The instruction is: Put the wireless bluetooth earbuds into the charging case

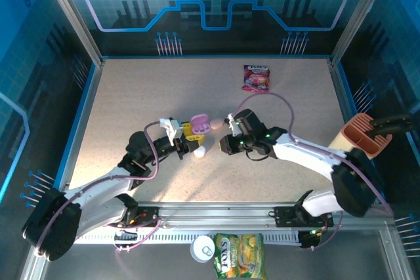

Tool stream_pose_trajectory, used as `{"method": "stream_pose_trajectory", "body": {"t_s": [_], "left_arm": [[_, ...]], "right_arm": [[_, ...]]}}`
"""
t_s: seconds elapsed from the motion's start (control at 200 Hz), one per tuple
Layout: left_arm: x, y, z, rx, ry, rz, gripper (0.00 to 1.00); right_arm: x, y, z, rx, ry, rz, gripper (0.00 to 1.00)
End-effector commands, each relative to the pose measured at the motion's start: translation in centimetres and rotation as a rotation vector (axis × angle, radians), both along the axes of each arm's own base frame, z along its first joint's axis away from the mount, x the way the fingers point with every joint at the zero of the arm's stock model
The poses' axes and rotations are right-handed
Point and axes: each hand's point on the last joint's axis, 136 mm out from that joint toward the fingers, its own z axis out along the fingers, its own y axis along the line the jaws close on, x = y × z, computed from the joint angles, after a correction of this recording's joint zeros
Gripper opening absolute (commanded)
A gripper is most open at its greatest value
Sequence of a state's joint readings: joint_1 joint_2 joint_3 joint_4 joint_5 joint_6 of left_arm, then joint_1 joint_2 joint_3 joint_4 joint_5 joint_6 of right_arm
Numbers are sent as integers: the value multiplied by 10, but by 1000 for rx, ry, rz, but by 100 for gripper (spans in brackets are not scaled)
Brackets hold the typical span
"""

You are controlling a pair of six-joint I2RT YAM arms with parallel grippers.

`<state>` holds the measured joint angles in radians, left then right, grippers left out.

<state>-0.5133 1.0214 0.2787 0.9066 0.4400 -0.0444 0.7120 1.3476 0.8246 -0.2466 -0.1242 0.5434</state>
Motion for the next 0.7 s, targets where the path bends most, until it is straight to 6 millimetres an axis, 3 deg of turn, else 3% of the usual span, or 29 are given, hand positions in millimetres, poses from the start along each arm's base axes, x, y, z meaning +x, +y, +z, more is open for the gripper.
{"method": "stream_pose_trajectory", "body": {"t_s": [0.0,0.17,0.275,0.46,0.695], "left_arm": [[16,12,10,-19,-105,124,31],[25,9,3,0,-136,165,30],[28,2,-3,35,-150,170,30],[29,-7,-12,72,-152,154,31],[27,-6,-12,79,-153,156,31]], "right_arm": [[-1,-24,28,-45,-42,-52,18],[-4,-21,90,-38,-150,-1,19],[-8,-8,120,-18,-205,44,19],[-6,21,147,-2,-265,106,19],[1,56,157,25,-278,177,19]]}}
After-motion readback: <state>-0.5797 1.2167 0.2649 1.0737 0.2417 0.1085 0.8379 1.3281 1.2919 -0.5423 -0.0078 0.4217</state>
